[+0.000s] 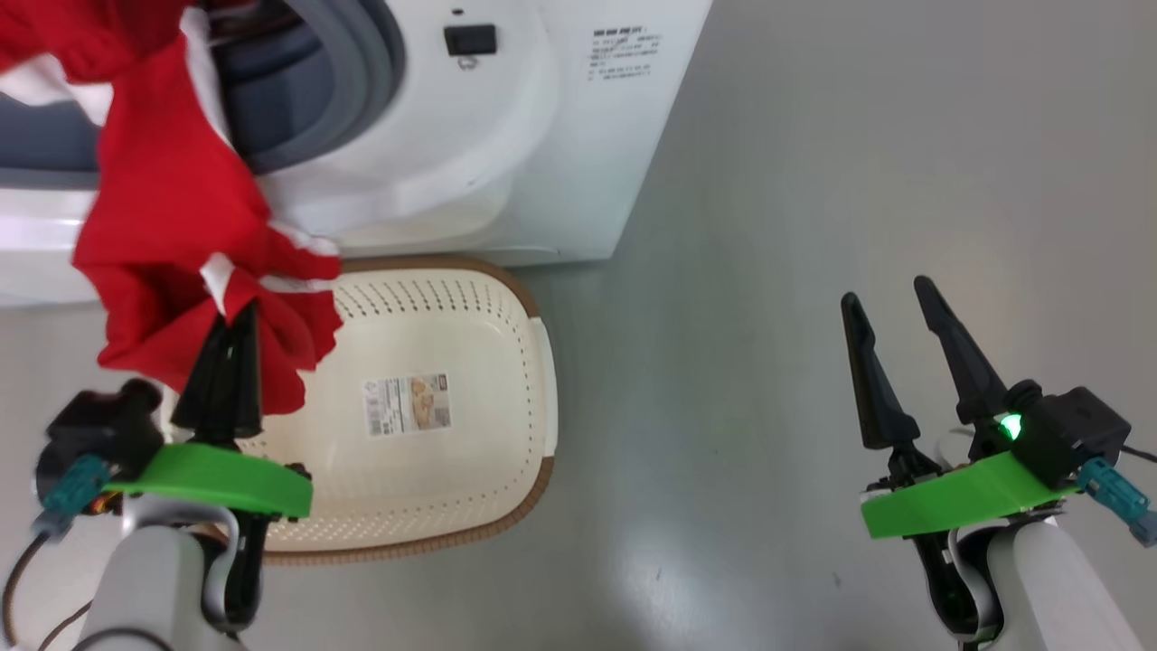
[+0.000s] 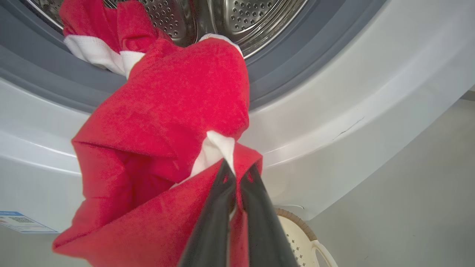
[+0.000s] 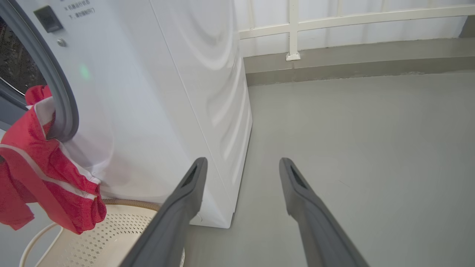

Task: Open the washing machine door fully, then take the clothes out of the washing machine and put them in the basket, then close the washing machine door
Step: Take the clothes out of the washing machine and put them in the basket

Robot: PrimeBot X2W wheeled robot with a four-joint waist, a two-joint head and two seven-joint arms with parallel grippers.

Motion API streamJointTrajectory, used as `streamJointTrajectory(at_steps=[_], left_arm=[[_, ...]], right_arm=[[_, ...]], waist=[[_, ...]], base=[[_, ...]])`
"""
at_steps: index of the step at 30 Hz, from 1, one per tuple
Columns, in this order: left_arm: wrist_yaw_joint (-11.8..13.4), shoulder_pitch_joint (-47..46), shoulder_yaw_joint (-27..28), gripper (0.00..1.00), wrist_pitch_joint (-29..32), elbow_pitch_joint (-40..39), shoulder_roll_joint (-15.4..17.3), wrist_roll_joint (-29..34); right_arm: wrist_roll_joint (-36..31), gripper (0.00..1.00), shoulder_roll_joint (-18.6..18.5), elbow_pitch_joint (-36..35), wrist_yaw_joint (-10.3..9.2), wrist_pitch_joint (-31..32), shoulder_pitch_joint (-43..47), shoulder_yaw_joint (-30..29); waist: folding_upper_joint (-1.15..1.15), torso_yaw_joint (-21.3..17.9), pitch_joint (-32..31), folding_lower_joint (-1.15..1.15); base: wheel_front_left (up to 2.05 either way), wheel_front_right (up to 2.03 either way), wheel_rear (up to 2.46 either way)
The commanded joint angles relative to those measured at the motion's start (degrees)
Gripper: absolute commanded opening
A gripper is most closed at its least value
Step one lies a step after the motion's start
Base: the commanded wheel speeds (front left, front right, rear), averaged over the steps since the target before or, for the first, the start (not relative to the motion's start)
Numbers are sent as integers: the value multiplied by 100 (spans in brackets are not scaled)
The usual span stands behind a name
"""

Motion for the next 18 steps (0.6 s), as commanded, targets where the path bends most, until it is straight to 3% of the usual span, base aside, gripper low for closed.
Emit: streamJointTrajectory(at_steps=[1,18], left_arm=[[5,-63,125,0,-28,-23,200,3],[4,-1113,-767,0,-28,2151,516,-395]], right_arm=[[56,100,-16,-155,37,-37,-40,147],[59,100,-16,-333,37,-37,-234,108]], waist=[[0,-54,168,0],[0,-167,941,0]], base=[[0,0,0],[0,0,0]])
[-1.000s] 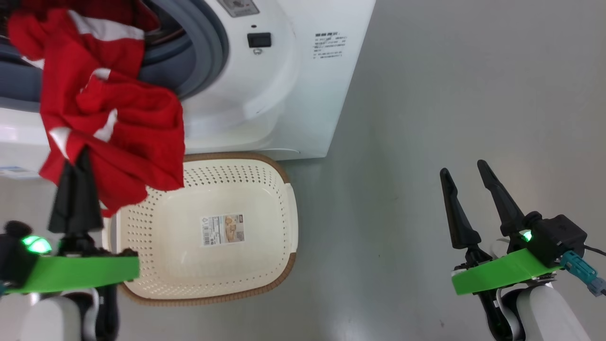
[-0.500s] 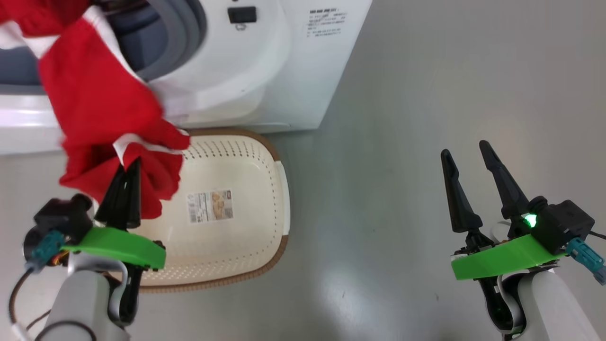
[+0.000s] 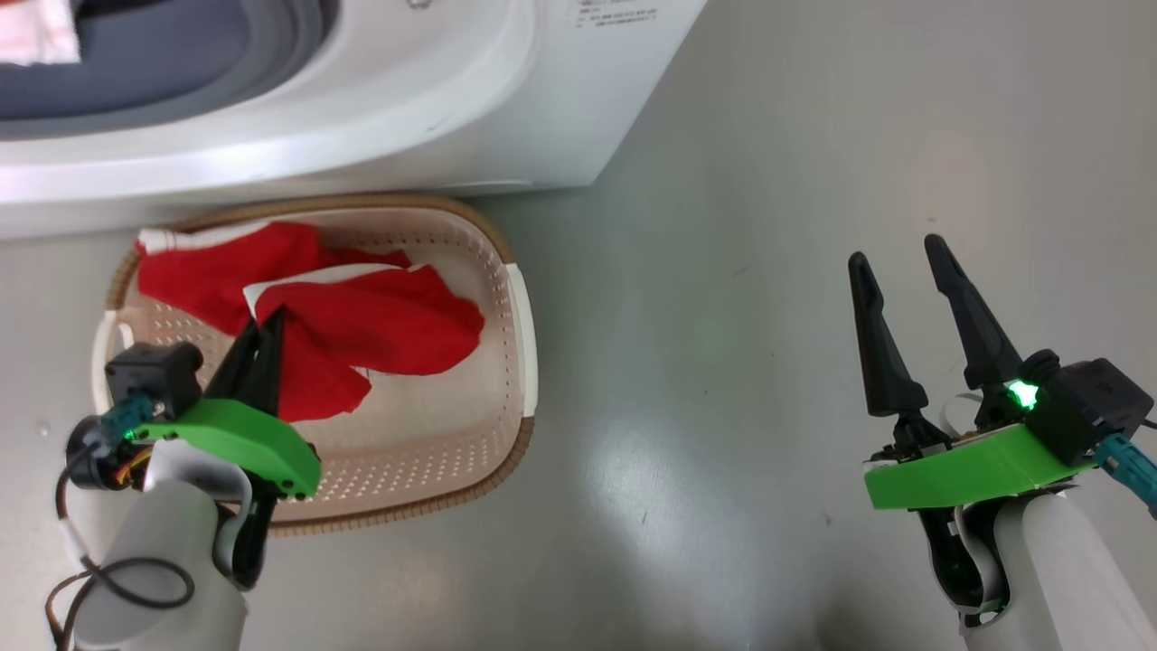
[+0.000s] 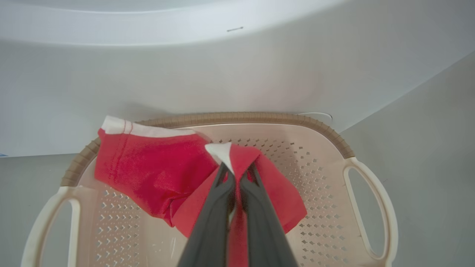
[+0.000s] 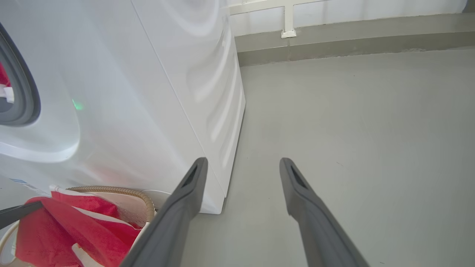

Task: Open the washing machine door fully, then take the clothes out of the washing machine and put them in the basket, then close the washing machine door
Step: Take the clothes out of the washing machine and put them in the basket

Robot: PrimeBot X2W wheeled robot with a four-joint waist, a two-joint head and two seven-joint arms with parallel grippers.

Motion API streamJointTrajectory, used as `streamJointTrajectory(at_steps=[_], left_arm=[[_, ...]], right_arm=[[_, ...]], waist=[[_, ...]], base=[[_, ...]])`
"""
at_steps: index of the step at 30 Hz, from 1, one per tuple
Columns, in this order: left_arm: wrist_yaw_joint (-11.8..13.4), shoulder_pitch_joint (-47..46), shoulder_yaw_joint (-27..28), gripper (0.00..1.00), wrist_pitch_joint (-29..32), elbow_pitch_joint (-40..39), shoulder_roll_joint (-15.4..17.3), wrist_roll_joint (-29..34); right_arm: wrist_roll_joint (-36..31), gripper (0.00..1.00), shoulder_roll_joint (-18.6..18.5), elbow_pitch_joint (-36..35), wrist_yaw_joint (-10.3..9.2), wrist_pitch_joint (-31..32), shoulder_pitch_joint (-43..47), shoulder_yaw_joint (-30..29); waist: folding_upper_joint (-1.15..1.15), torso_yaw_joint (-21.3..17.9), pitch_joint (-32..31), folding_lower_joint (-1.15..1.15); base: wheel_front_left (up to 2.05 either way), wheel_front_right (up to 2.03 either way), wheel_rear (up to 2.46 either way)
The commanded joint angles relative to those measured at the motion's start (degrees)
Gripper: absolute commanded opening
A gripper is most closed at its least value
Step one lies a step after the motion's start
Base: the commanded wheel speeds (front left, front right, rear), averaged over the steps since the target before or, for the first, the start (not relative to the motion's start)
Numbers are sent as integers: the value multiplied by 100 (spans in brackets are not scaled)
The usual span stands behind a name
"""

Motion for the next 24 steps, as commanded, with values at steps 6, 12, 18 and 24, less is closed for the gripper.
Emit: streamJointTrajectory(at_steps=[6,12,18,24], left_arm=[[4,-425,-152,2,-29,737,290,-378],[4,-581,-247,26,-29,932,329,-478],[4,-559,-191,100,-29,970,325,-525],[4,-347,-21,100,-29,878,296,-538]], right_arm=[[-15,100,-10,-211,37,-37,-37,119],[-31,100,-10,-222,37,-37,-35,88],[-28,100,-10,-183,37,-37,-37,52],[-29,100,-10,-99,37,-37,-31,54]], waist=[[0,-33,318,0],[0,-36,360,0],[0,-9,252,0],[0,30,-45,0]], base=[[0,0,0],[0,0,0],[0,0,0],[0,0,0]])
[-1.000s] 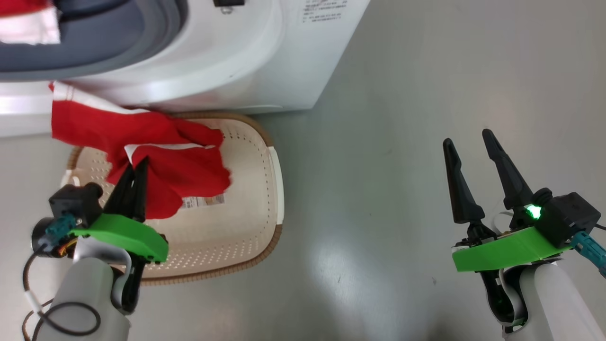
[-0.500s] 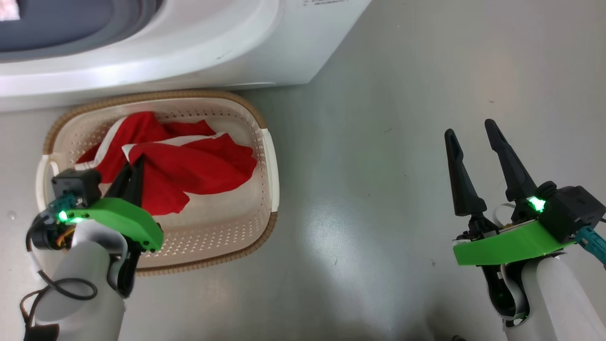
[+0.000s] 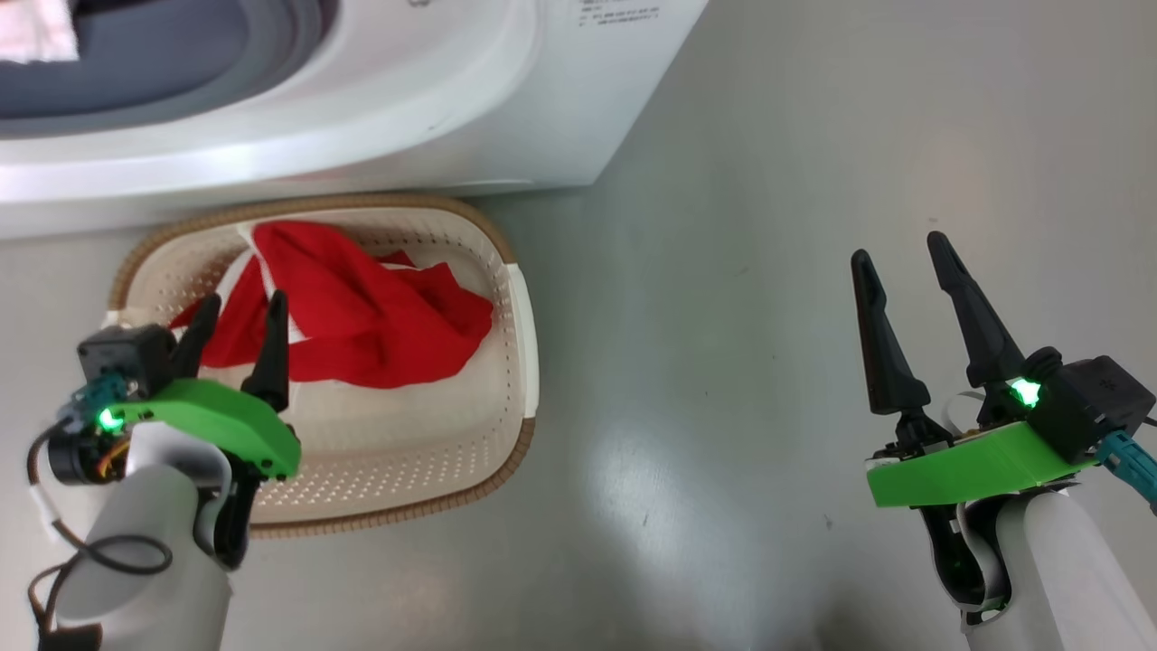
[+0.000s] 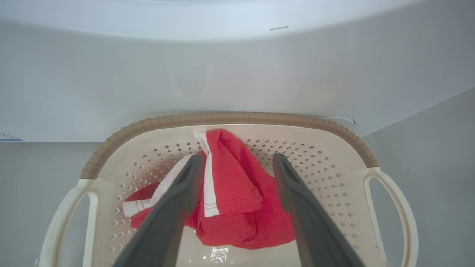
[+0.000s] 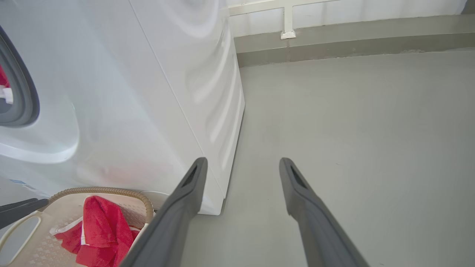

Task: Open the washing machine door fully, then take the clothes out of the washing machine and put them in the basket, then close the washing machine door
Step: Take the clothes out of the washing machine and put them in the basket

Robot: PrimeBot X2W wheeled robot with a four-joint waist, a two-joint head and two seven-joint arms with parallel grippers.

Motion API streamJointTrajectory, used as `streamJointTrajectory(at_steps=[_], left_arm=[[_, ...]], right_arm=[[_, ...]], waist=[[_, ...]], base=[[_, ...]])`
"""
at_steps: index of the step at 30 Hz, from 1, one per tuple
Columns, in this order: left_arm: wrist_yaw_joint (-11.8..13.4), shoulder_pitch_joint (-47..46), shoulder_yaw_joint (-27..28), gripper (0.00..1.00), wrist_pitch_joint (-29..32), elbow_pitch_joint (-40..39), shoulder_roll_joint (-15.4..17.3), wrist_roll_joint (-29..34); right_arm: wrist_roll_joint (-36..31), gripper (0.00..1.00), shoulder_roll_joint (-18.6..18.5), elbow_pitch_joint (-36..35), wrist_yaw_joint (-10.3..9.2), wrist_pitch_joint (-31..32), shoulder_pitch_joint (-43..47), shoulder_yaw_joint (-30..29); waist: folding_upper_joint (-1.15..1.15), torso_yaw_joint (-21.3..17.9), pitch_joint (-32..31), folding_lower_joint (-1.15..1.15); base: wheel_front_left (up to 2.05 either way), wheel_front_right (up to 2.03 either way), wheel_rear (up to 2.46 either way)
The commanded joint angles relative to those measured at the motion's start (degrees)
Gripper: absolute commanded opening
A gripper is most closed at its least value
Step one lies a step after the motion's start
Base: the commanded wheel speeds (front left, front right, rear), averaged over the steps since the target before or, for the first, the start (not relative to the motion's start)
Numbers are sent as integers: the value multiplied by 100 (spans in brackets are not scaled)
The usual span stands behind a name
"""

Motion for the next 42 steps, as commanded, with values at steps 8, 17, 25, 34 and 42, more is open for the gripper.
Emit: streamJointTrajectory(at_steps=[8,17,25,34,42], left_arm=[[4,656,452,100,-28,-523,136,99],[4,1228,814,100,-28,-1431,34,440],[4,1827,1061,100,-28,-2273,-55,709],[4,2549,1211,100,-28,-3100,-180,1000],[4,3103,1412,100,-28,-3682,-321,1170]], right_arm=[[-71,100,-7,44,37,-37,86,117],[-162,100,-7,216,37,-37,245,81],[-194,100,-7,330,37,-37,598,2],[-213,100,-7,414,37,-37,1014,22],[-215,100,-7,406,37,-37,1302,-1]], waist=[[0,108,-620,0],[0,244,-1319,0],[0,352,-1950,0],[0,399,-2534,0],[0,424,-2864,0]], base=[[0,0,0],[0,0,0],[0,0,0],[0,0,0],[0,0,0]])
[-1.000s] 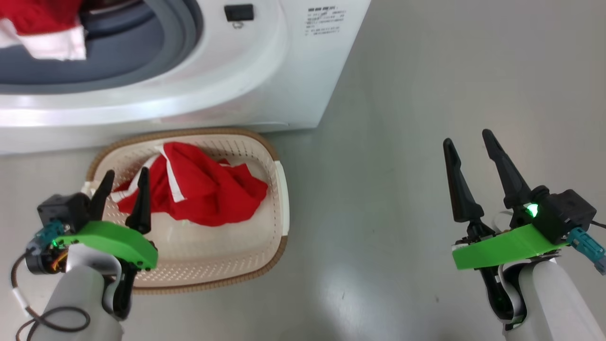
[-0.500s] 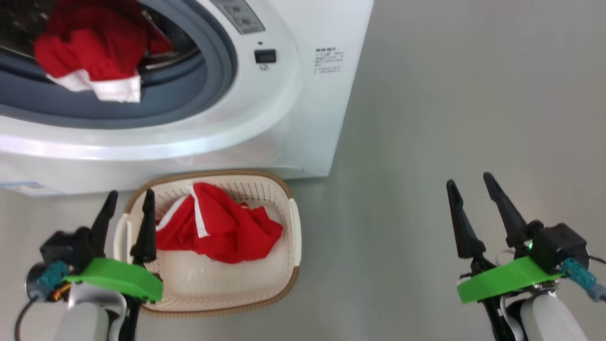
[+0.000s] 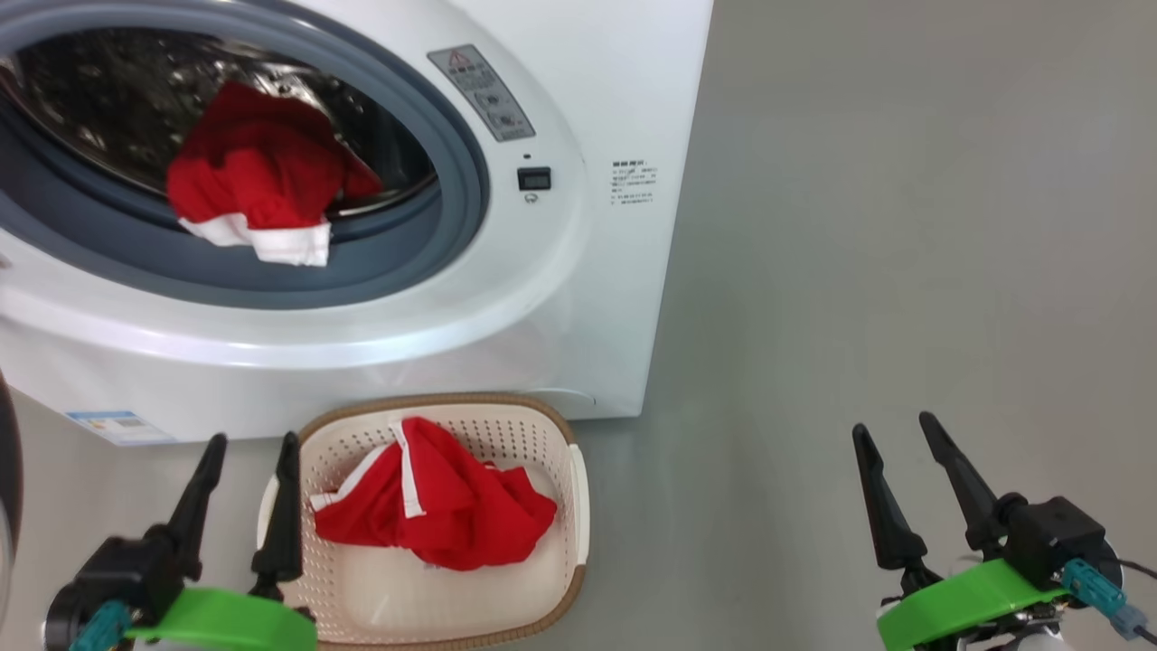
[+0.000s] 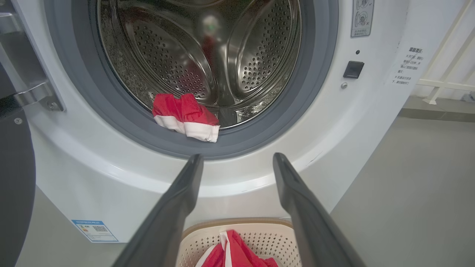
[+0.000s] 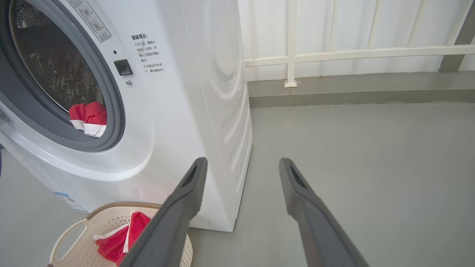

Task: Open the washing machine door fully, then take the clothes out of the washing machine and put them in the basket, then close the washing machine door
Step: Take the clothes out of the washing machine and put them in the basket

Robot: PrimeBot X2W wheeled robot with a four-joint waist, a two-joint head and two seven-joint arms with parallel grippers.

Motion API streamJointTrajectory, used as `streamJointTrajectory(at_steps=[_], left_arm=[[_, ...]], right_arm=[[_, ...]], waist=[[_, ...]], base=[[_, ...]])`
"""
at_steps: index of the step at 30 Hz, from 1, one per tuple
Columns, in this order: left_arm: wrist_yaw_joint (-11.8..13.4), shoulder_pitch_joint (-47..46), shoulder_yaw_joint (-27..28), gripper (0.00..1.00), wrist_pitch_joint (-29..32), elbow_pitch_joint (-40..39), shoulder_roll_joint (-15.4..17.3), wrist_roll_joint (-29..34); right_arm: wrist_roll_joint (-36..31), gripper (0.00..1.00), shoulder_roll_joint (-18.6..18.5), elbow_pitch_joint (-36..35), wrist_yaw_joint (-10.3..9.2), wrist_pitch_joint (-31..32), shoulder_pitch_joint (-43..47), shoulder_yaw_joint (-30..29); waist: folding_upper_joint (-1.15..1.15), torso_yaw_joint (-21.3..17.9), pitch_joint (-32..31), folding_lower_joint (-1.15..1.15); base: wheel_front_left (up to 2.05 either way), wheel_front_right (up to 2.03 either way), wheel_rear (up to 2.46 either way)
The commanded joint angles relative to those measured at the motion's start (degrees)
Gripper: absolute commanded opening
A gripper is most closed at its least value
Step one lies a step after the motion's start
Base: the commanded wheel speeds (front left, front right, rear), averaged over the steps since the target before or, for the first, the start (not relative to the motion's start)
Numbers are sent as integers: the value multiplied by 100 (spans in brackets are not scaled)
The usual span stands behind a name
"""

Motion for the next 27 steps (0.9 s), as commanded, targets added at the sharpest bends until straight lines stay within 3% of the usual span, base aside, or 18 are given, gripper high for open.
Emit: streamJointTrajectory(at_steps=[1,15,27], left_arm=[[4,52,240,100,-28,-193,102,53],[4,998,572,100,-28,-1059,-126,257],[4,1030,642,100,-28,-1169,-214,272]], right_arm=[[-62,100,-22,-129,37,-37,23,120],[-20,100,-22,-361,37,-37,551,-53],[-22,100,-22,-387,37,-37,516,-103]], waist=[[0,30,-152,0],[0,73,-375,0],[0,83,-304,0]], base=[[0,0,0],[0,0,0],[0,0,0]])
